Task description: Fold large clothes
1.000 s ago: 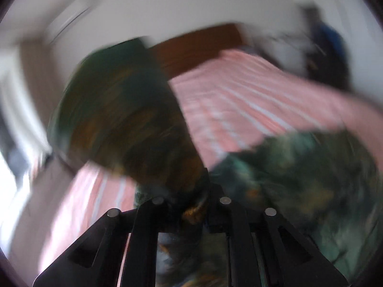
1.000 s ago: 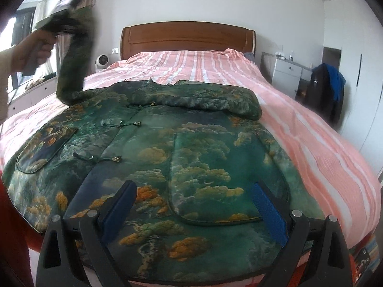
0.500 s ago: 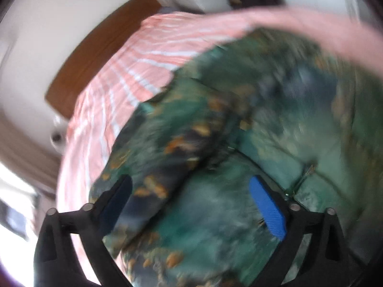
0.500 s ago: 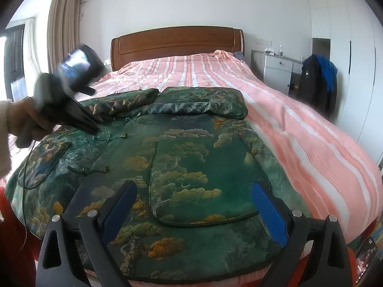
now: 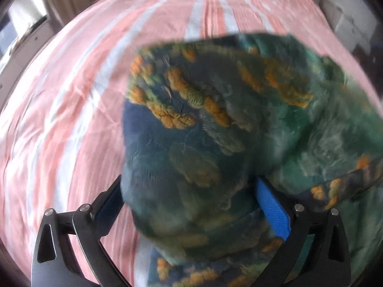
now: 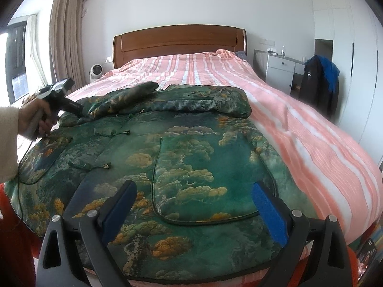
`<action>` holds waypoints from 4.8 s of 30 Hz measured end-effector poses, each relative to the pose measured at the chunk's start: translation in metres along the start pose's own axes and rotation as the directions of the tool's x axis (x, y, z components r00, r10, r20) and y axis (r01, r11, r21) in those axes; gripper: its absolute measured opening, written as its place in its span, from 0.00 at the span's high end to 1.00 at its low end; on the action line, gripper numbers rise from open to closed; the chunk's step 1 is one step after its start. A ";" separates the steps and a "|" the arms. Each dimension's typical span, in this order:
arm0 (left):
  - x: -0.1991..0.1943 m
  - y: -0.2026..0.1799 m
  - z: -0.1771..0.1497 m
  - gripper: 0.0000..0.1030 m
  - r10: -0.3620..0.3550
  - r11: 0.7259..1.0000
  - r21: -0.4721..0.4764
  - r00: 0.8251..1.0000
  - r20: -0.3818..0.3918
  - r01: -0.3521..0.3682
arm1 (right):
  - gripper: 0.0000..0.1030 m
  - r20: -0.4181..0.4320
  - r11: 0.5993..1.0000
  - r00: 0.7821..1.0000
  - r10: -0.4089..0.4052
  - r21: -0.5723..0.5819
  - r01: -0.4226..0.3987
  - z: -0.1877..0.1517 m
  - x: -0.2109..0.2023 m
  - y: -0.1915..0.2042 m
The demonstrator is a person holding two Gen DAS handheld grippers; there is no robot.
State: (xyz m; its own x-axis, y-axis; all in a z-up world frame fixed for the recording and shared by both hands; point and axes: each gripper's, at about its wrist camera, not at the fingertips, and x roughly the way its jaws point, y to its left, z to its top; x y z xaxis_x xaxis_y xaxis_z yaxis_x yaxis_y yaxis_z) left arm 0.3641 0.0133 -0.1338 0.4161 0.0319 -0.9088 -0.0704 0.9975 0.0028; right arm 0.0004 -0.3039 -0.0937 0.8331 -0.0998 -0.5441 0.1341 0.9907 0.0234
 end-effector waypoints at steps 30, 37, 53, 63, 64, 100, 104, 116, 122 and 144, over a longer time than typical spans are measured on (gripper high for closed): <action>-0.130 0.017 -0.043 0.01 0.064 0.997 0.017 0.975 0.213 -0.070 | 0.07 -0.017 0.995 0.998 0.067 0.070 -0.066 -0.002 0.003 -0.014; -0.113 -0.132 0.005 0.01 -0.189 0.962 0.238 0.955 0.230 0.133 | 0.07 -0.022 0.996 0.998 0.061 0.065 -0.060 -0.001 0.005 -0.012; -0.092 -0.208 0.027 0.01 -0.168 0.957 0.271 0.959 0.228 0.103 | 0.07 -0.055 0.989 0.995 0.081 0.129 -0.074 -0.004 0.013 -0.028; -0.021 -0.212 0.009 0.00 -0.032 0.962 0.273 0.993 0.112 0.001 | 0.07 -0.051 0.989 0.996 0.079 0.126 -0.072 -0.005 0.011 -0.028; -0.029 -0.207 0.008 0.01 -0.027 0.962 0.271 0.992 0.124 -0.007 | 0.07 -0.047 0.989 0.996 0.078 0.126 -0.071 -0.004 0.010 -0.028; -0.211 -0.001 -0.248 0.02 -0.250 0.958 0.201 0.937 0.243 0.204 | 0.07 0.008 0.980 0.995 -0.097 0.178 0.094 0.018 -0.025 -0.076; -0.198 0.042 -0.234 0.01 -0.155 0.983 0.131 0.956 0.248 0.125 | 0.02 -0.076 0.958 0.992 -0.098 0.263 0.115 0.025 -0.020 -0.136; -0.137 0.062 -0.250 0.02 -0.279 0.957 0.085 0.960 -0.012 0.279 | 0.10 -0.390 0.903 0.837 0.383 0.347 -0.252 0.005 0.060 -0.168; -0.150 0.046 -0.252 0.85 -0.324 0.940 0.089 0.944 -0.057 0.328 | 0.84 -0.519 0.941 0.787 0.335 0.222 -0.254 0.016 0.069 -0.133; -0.264 0.030 -0.077 0.83 -0.388 0.921 0.091 0.877 0.285 0.378 | 0.89 -0.153 0.722 0.797 0.585 0.547 -0.424 0.164 0.059 -0.185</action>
State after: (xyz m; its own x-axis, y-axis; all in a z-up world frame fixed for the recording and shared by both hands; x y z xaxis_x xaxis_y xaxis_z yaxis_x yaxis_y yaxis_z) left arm 0.1825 0.0299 0.0745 0.6503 -0.3408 -0.6789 0.1747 0.9369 -0.3029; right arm 0.1130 -0.5079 0.0074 0.6597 0.5137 -0.5485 0.0372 0.7067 0.7066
